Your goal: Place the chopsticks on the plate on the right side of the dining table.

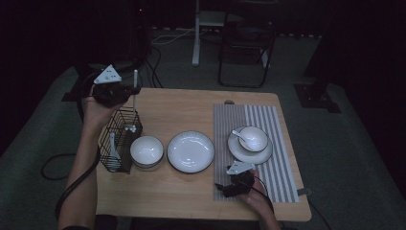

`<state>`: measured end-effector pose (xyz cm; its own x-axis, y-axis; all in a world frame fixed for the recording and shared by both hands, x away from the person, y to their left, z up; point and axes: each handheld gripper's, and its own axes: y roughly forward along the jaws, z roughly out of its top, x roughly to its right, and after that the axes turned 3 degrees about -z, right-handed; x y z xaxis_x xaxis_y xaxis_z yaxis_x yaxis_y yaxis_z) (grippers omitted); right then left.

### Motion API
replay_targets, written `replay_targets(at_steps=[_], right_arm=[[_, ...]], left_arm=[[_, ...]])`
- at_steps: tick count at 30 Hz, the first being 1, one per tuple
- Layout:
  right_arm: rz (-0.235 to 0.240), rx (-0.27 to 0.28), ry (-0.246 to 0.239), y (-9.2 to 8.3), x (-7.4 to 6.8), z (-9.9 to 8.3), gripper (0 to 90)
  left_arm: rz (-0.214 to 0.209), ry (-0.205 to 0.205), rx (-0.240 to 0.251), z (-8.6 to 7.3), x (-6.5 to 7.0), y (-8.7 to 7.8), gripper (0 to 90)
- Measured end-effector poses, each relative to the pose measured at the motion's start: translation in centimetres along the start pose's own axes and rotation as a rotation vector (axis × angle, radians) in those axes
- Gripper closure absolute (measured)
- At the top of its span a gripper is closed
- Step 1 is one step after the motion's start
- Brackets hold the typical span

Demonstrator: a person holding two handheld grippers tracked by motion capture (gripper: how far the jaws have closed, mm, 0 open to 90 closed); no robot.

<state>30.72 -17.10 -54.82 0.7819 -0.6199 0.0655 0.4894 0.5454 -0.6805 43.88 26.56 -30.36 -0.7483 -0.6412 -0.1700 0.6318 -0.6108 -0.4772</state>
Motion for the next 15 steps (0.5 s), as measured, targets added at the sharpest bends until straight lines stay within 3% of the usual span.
replay_targets(at_steps=[9, 15], right_arm=[[0.000, 0.001, 0.000, 0.0, 0.0, 0.0, 14.8], [0.001, 0.001, 0.001, 0.0, 0.0, 0.0, 14.8]], left_arm=[[0.004, 0.029, 0.021, 1.8, 0.5, -0.4, 84.4], [-0.008, 0.034, 0.029, 2.2, 0.9, 0.3, 84.4]])
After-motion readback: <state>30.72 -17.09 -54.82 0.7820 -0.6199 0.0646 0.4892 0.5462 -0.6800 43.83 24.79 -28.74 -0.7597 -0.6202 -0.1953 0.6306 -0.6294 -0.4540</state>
